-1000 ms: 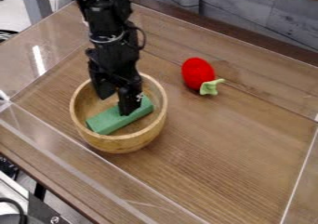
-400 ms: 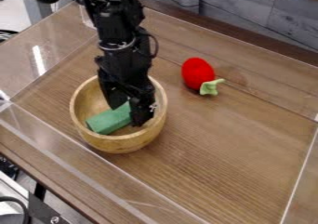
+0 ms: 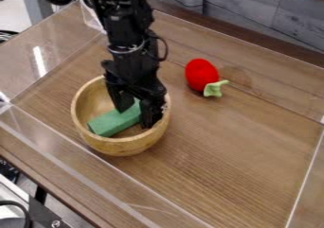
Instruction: Remove the green stick from the brown bowl and put it on the table
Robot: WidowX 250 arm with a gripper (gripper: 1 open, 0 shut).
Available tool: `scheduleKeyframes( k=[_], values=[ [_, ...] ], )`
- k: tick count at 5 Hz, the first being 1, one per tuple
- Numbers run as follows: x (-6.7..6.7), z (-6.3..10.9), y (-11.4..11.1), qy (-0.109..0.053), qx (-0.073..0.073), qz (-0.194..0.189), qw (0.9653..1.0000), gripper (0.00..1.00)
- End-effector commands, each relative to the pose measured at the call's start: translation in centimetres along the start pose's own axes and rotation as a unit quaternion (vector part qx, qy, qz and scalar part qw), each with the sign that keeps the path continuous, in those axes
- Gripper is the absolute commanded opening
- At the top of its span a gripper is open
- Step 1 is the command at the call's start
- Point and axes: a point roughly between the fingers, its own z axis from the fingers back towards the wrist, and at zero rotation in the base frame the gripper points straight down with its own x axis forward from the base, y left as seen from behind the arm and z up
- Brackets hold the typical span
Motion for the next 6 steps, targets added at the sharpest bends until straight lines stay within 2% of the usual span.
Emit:
scheduleKeyframes(
  k=[1, 4, 5, 6],
  values=[
    [0.1, -0.1, 0.1, -0.007, 0.0, -0.019, 0.9998, 1.0],
    [-1.4, -2.4, 2.5, 0.001, -0.008, 0.033, 0.9994, 1.0],
    [-1.4, -2.5, 1.5, -0.007, -0.01, 0.024, 0.9996, 0.0],
    [-0.9, -0.8, 0.7, -0.026, -0.014, 0.019, 0.9994, 0.0]
  ],
)
